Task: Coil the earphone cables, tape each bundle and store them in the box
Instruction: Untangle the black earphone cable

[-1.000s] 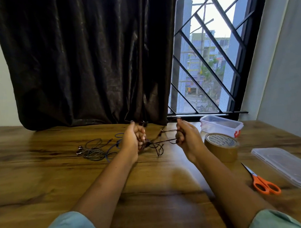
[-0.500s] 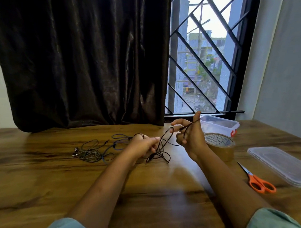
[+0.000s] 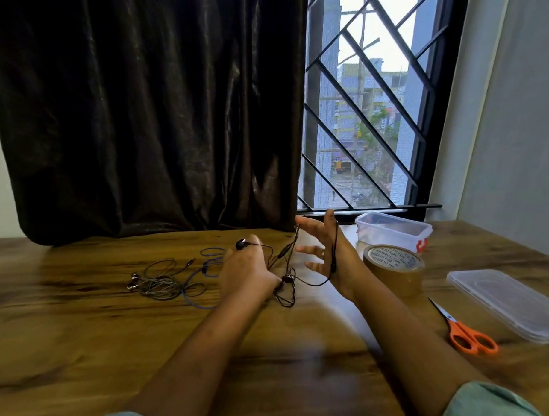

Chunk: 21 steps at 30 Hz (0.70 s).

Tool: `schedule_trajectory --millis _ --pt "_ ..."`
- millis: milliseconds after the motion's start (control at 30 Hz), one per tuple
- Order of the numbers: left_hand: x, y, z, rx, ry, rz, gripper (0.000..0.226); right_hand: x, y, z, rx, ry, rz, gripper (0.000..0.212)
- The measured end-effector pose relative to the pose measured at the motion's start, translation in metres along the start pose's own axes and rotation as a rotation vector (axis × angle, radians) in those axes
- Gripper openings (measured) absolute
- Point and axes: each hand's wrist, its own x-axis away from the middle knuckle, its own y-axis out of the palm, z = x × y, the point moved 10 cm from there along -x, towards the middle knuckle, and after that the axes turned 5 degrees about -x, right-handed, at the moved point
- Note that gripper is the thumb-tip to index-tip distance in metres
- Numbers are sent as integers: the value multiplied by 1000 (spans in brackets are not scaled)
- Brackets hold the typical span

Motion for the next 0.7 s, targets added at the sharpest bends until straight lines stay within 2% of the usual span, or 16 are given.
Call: schedule_trajectory --millis 67,133,233,333,433,467,500,567,633,700 --pt "-2 8 12 162 134 -84 50 0 -6 -5 10 -32 52 60" --pt "4 26 30 417 287 -272 40 -1 -7 -7 9 -56 64 55" --pt "21 41 46 708 358 -492 54 -2 -7 -9 -25 -91 79 59" --pt "20 30 48 907 346 -483 75 -2 -12 -13 -88 -123 121 58" --pt "14 24 42 942 300 -497 96 -4 -17 -18 -75 -192 159 41" --pt "13 26 38 931 282 -521 103 -5 -19 -19 -47 -221 166 44" --pt "13 29 36 901 274 -544 105 -4 -17 -21 -38 -221 165 57" --pt "16 29 34 783 321 -555 100 -5 -14 -17 -106 -155 153 101" --pt "19 22 35 695 381 -519 88 -6 -15 -17 -164 -153 137 111" --pt "21 21 36 706 401 -547 76 -7 -19 -17 -254 -162 131 101"
